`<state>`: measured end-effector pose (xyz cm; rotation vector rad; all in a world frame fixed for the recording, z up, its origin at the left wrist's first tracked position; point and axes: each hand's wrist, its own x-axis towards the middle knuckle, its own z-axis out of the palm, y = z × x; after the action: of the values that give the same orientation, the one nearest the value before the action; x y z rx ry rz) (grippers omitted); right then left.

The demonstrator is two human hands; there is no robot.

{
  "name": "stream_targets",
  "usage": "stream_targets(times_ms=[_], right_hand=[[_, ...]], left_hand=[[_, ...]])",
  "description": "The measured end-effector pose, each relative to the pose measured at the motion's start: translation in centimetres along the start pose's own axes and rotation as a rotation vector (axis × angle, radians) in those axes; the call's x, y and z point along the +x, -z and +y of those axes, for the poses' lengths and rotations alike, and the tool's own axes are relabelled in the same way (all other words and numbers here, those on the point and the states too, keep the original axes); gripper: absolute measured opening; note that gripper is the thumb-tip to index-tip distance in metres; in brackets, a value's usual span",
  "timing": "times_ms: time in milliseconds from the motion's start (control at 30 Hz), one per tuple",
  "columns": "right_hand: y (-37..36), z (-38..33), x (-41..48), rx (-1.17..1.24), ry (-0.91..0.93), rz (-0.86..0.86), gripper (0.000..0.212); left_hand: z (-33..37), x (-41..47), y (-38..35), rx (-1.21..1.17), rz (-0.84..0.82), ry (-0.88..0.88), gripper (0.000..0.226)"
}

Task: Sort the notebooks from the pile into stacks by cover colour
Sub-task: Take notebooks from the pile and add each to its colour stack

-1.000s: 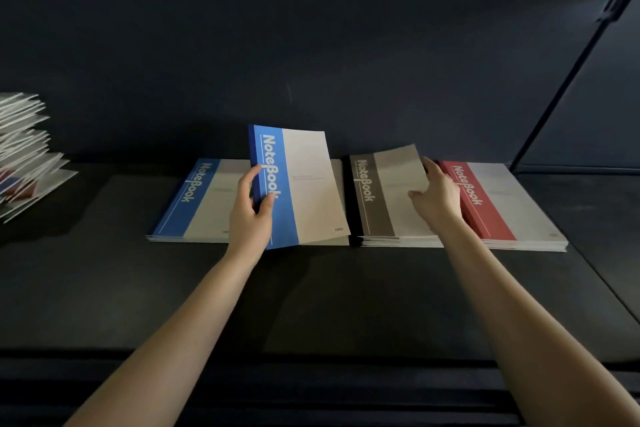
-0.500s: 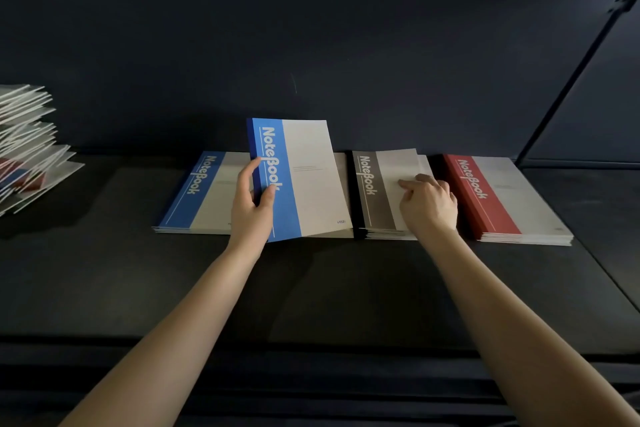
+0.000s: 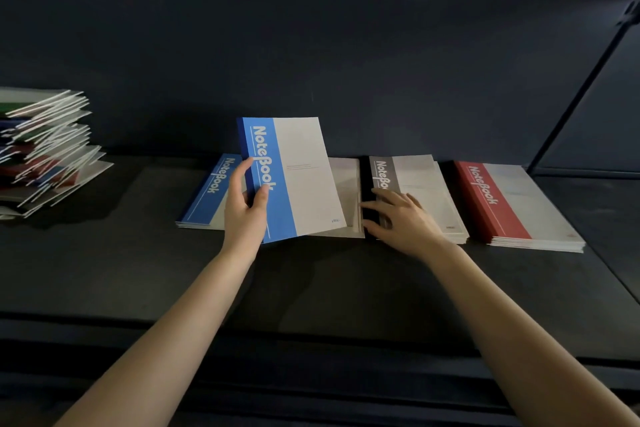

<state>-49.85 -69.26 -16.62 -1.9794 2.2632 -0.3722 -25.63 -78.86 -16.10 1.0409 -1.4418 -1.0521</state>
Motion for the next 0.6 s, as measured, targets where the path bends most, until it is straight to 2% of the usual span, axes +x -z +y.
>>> stream_targets(times_ms=[367,433,500,600], right_hand=[[-0.1,-0.5,0.4,-0.072,-0.084,0.03,0.039],[0.7,-1.6,0.7,0.077,-0.06,0.143,0.038],[1.7,-3.6,0.9,0.38,-0.081,0.236,0.04],[2.3,-6.6,1.6,0.783,-0.144,0.159,0.052]], left_hand=[[0.5,-1.0,0.0,-0.036,-0.017,0.008,0.039],[0.6,-1.1,0.3,-0.046,-0.03,0.022,0.038],[0.7,-1.2,0.6,-0.069,-0.033,0.02,0.036],[1.0,-1.5,1.0,-0.142,-0.057,0.012,0.034]])
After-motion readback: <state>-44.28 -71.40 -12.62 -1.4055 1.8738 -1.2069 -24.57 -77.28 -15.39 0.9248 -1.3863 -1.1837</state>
